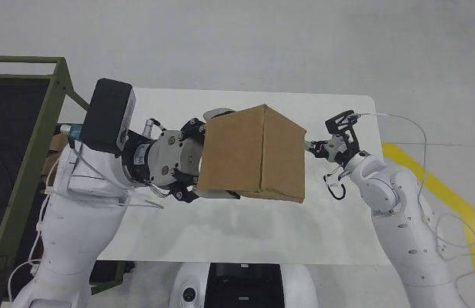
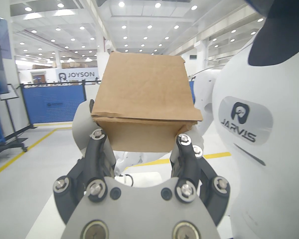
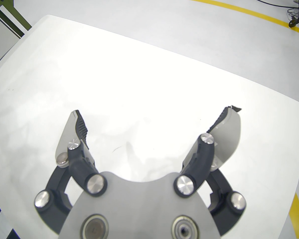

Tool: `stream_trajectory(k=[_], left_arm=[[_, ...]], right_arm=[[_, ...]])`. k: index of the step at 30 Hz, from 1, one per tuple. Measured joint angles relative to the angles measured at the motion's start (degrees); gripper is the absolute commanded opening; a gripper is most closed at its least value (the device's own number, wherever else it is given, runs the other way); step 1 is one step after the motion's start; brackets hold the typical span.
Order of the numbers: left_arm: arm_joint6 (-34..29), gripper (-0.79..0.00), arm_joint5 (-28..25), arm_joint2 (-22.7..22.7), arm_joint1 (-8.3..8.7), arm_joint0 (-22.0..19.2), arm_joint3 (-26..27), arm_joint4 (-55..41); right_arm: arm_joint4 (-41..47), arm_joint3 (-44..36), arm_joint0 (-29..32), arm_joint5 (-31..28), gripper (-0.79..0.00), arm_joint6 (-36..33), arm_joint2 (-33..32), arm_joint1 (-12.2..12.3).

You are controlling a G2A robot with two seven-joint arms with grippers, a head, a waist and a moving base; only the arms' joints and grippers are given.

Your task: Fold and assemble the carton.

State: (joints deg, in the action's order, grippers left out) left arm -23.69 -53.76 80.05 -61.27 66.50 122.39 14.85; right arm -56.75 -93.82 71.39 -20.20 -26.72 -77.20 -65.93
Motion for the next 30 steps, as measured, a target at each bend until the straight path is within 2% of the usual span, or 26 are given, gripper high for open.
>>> stream_trajectory(k=[7,12,16,20,25,30], left_arm=[[10.31,-0.785,4.1,2.25,-1.15,3.4,2.47,22.06],[14.16,-0.785,5.39,2.89,-1.31,6.36,-0.13,32.22],[14.34,-0.785,4.66,4.11,-1.04,9.29,-3.97,35.69],[14.21,-0.785,1.92,5.91,-0.58,12.27,-9.32,35.01],[12.33,-0.785,-2.64,7.59,0.09,13.44,-16.13,35.34],[11.93,-0.785,-1.89,8.02,0.17,13.36,-17.18,36.47]], right_arm=[[0.0,0.0,0.0,0.0,0.0,0.0,0.0,0.0],[0.0,0.0,0.0,0.0,0.0,0.0,0.0,0.0],[0.0,0.0,0.0,0.0,0.0,0.0,0.0,0.0],[0.0,0.0,0.0,0.0,0.0,0.0,0.0,0.0],[0.0,0.0,0.0,0.0,0.0,0.0,0.0,0.0],[0.0,0.0,0.0,0.0,0.0,0.0,0.0,0.0]])
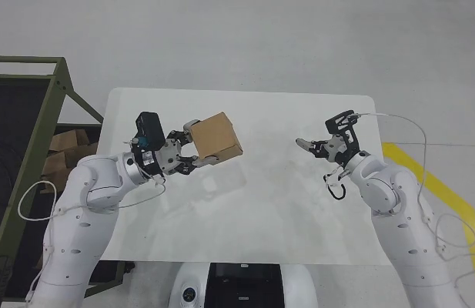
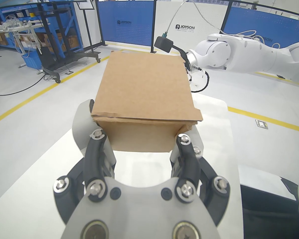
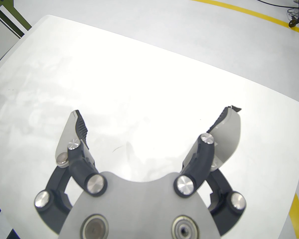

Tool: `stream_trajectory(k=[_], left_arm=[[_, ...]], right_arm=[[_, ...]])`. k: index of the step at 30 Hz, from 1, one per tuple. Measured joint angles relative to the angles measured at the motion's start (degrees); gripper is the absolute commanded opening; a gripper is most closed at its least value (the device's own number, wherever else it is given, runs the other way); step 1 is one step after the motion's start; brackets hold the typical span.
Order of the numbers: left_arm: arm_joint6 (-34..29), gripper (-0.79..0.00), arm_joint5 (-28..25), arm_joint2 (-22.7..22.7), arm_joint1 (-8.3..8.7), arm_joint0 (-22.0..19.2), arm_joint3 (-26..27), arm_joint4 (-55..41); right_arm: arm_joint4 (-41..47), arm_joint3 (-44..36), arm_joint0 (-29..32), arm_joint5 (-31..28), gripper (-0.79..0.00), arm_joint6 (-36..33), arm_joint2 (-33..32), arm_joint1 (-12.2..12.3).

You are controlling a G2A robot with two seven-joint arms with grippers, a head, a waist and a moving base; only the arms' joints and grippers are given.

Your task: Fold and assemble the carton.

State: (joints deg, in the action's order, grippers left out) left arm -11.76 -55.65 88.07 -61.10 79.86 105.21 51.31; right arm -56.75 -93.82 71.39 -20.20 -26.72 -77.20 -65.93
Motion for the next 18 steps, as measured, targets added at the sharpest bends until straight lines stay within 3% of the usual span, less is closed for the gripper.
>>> stream_trajectory(k=[13,18], left_arm=[[-0.05,-0.785,0.12,-0.21,-0.01,0.12,-0.14,-0.01],[-0.25,-0.785,-1.33,-2.11,0.12,-1.17,-3.43,4.89]], right_arm=[[0.0,0.0,0.0,0.0,0.0,0.0,0.0,0.0],[0.0,0.0,0.0,0.0,0.0,0.0,0.0,0.0]])
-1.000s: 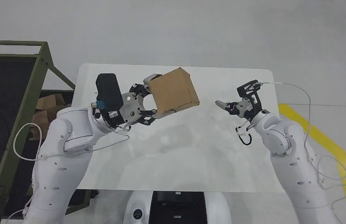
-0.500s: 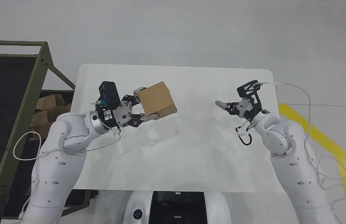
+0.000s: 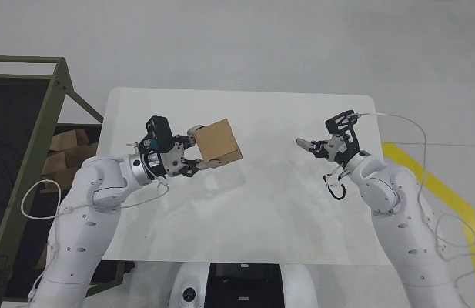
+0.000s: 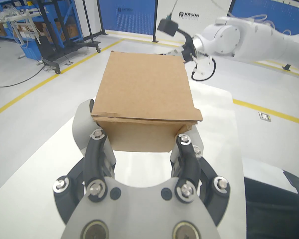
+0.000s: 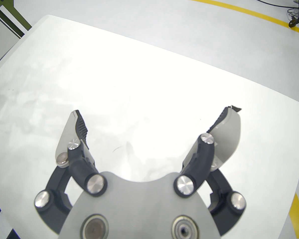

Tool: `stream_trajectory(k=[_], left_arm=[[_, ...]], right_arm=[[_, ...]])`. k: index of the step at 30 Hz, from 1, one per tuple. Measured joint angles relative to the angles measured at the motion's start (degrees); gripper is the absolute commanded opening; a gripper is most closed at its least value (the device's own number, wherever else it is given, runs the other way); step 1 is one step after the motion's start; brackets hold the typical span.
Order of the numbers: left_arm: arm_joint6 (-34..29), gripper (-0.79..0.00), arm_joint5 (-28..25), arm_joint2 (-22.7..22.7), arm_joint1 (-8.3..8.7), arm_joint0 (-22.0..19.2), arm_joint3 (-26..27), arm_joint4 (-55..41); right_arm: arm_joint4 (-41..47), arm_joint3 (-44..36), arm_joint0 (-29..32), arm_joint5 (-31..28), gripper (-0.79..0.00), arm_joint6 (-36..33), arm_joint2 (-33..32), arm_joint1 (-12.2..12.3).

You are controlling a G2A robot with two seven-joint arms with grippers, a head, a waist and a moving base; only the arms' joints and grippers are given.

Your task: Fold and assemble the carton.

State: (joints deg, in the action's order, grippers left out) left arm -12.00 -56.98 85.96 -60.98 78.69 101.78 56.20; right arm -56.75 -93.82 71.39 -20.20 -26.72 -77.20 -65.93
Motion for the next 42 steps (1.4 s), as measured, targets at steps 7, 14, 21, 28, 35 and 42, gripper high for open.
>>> stream_trajectory(k=[7,14,21,28,35,42], left_arm=[[7.68,-0.785,-1.02,-6.15,0.76,-4.17,-7.84,11.23],[22.7,-0.785,-1.02,-15.61,2.26,-10.0,-19.23,25.84],[37.01,-0.785,-1.02,-23.62,3.17,-15.47,-28.21,37.01],[43.89,-0.785,-0.51,-28.04,3.06,-18.96,-33.37,42.96],[46.06,-0.785,1.44,-31.22,2.12,-21.08,-37.56,42.96],[46.59,-0.576,2.25,-33.81,1.39,-22.84,-40.12,43.57]], right_arm=[[0.0,0.0,0.0,0.0,0.0,0.0,0.0,0.0],[0.0,0.0,0.0,0.0,0.0,0.0,0.0,0.0],[0.0,0.0,0.0,0.0,0.0,0.0,0.0,0.0],[0.0,0.0,0.0,0.0,0.0,0.0,0.0,0.0],[0.0,0.0,0.0,0.0,0.0,0.0,0.0,0.0],[0.0,0.0,0.0,0.0,0.0,0.0,0.0,0.0]])
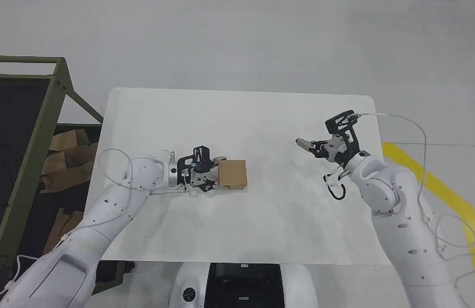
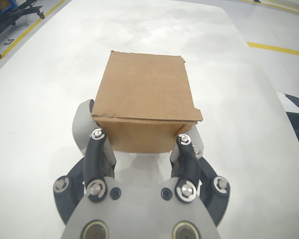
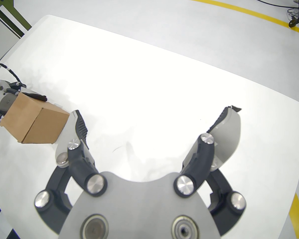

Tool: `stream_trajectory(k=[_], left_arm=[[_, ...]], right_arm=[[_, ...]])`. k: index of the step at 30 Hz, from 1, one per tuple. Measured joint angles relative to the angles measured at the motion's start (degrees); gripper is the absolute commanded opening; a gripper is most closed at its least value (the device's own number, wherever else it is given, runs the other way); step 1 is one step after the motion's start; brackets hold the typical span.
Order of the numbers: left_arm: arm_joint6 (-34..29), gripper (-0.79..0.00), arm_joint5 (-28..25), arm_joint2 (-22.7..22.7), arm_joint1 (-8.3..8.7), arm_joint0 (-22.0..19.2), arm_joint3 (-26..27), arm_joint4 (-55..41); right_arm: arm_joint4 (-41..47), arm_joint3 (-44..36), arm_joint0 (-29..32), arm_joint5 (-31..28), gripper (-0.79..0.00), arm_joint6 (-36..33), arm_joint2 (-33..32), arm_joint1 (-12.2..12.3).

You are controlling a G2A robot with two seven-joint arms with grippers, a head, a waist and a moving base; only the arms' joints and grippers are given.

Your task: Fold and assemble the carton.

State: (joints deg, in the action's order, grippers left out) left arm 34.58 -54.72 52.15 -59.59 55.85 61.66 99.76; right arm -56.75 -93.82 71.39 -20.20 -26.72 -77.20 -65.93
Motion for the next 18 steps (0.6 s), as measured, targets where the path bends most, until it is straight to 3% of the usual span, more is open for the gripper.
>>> stream_trajectory(k=[2,4,9,14,16,18], left_arm=[[0.25,-0.468,0.17,-0.61,-0.15,-0.37,-0.48,0.18],[0.52,-0.422,0.23,-1.04,-0.25,-0.67,-0.82,0.28],[1.22,-0.385,0.25,-1.95,-0.43,-1.4,-1.77,0.45],[1.77,-0.209,0.15,-2.66,-0.52,-1.94,-2.36,0.6],[2.0,-0.089,0.15,-2.84,-0.52,-2.06,-2.5,0.66],[2.29,-0.037,0.15,-3.01,-0.5,-2.17,-2.62,0.69]], right_arm=[[0.0,0.0,0.0,0.0,0.0,0.0,0.0,0.0],[0.0,0.0,0.0,0.0,0.0,0.0,0.0,0.0],[0.0,0.0,0.0,0.0,0.0,0.0,0.0,0.0],[0.0,0.0,0.0,0.0,0.0,0.0,0.0,0.0],[0.0,0.0,0.0,0.0,0.0,0.0,0.0,0.0],[0.0,0.0,0.0,0.0,0.0,0.0,0.0,0.0]])
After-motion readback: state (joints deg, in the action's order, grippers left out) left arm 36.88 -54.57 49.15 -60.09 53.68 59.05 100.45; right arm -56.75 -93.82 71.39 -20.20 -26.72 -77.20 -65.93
